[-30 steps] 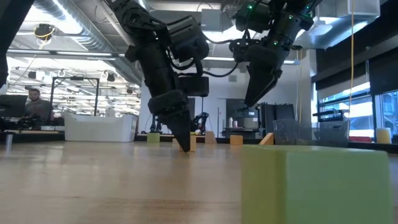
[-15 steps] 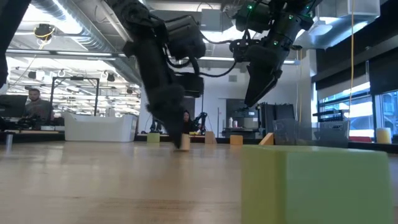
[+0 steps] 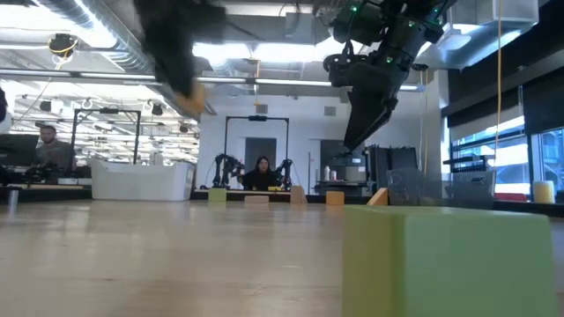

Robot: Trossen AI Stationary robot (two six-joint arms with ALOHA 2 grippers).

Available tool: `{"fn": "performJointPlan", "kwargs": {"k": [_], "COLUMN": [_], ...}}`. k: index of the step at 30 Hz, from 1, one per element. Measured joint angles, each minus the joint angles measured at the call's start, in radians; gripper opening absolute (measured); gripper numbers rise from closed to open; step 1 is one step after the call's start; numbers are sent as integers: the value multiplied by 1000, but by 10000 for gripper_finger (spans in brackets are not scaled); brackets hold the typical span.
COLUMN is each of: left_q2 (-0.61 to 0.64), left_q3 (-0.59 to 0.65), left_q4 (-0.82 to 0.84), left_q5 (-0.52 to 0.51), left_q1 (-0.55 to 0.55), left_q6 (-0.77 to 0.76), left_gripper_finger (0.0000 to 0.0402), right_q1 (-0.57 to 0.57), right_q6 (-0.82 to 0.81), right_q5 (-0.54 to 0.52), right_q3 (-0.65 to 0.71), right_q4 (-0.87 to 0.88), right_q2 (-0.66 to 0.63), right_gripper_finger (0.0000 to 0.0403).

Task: Sort & place blocks by color
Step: Put the orange block into the green bin

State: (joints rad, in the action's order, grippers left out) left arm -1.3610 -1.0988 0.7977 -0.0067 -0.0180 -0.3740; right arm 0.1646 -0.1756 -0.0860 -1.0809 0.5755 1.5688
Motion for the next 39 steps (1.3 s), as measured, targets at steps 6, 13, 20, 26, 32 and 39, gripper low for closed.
{"fn": "performJointPlan", "kwargs": {"k": [6, 13, 20, 26, 32, 39], "left_q2": [155, 216, 159, 74, -50, -164], "left_q3": [0, 0, 0, 0, 0, 0], "left_q4": [143, 218, 220, 139, -11, -105], "left_q5": [17, 26, 29, 104, 181, 175], "left_q1": [-149, -370, -586, -739, -853, -888], "left_q6": [-187, -495, -787, -995, -1132, -1211], "left_gripper_finger": [109, 109, 109, 109, 109, 109], "right_q1": [0, 0, 0, -1, 0, 0], "right_q6": [0, -3, 57, 130, 131, 133], "right_q5": [0, 0, 216, 434, 446, 447], "right_q3": [0, -1, 0, 0, 0, 0], "right_q4": [-9, -56, -116, -208, -258, -274], "right_q2": [0, 0, 0, 0, 0, 0], "right_gripper_finger": [168, 168, 168, 168, 168, 168]}}
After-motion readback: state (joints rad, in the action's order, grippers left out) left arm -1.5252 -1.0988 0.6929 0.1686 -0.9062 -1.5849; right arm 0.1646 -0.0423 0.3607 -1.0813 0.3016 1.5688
